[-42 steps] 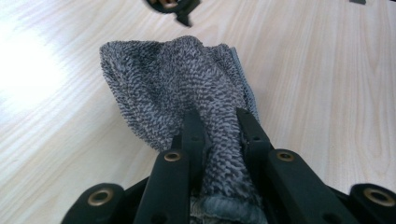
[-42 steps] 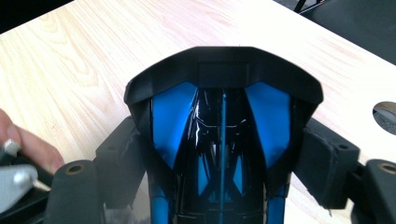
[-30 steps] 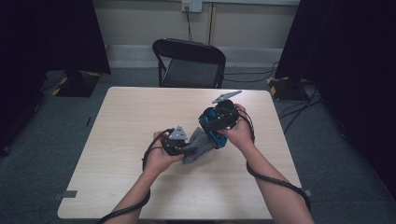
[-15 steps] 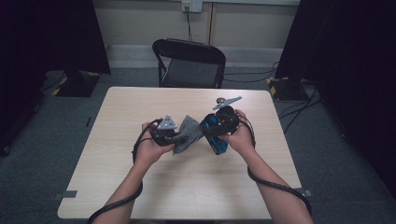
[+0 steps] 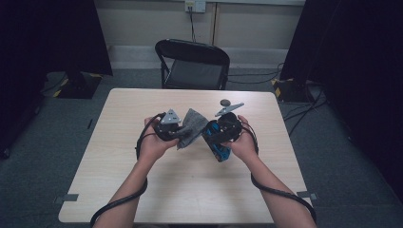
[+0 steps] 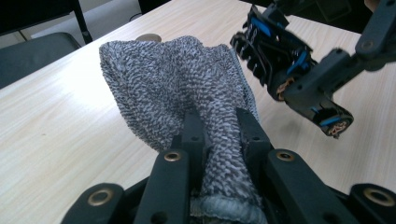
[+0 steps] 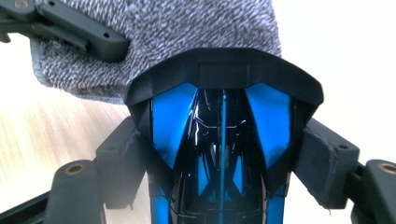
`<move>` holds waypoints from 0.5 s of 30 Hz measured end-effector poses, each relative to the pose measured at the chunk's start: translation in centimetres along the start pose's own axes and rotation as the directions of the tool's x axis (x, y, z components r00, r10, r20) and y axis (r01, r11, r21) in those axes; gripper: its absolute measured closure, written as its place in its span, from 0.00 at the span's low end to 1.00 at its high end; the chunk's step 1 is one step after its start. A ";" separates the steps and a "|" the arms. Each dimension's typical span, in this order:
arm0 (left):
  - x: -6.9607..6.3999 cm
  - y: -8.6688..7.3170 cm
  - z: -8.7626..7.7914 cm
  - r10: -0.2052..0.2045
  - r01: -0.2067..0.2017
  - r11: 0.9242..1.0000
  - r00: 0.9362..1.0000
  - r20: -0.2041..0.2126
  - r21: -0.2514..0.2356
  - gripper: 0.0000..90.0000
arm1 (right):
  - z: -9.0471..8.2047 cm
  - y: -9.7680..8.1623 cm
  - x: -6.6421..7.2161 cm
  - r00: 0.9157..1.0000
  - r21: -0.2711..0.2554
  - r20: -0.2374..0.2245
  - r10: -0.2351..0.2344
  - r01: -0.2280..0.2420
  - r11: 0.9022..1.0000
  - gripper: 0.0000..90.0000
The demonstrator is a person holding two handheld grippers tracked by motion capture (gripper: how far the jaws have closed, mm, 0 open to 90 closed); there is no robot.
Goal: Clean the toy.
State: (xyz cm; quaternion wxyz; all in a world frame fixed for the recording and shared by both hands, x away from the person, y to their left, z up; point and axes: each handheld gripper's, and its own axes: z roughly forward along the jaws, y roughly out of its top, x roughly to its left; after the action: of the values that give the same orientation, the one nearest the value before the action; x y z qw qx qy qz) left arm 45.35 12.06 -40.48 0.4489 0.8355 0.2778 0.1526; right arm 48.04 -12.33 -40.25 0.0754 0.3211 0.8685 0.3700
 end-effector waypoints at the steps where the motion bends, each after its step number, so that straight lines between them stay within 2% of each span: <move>1: 0.0 0.1 0.0 -0.001 0.001 1.000 1.000 0.001 -0.006 0.85 | 0.0 0.0 0.0 1.000 -0.002 0.006 -0.001 0.001 1.000 0.29; 9: -0.4 0.0 0.3 -0.001 0.002 1.000 1.000 0.012 -0.008 0.85 | 0.2 0.0 0.2 1.000 0.010 0.015 -0.012 0.012 1.000 0.29; 15: -0.8 0.2 0.3 0.015 -0.015 1.000 1.000 0.021 -0.018 0.85 | 0.5 -0.1 0.2 1.000 0.015 0.013 -0.015 0.015 1.000 0.28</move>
State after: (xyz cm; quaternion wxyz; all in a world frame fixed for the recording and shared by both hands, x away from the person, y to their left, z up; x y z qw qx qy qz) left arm 44.93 11.27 -40.51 0.4582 0.8350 0.2655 0.1495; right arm 48.02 -11.91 -40.63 0.0815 0.3176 0.8730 0.3610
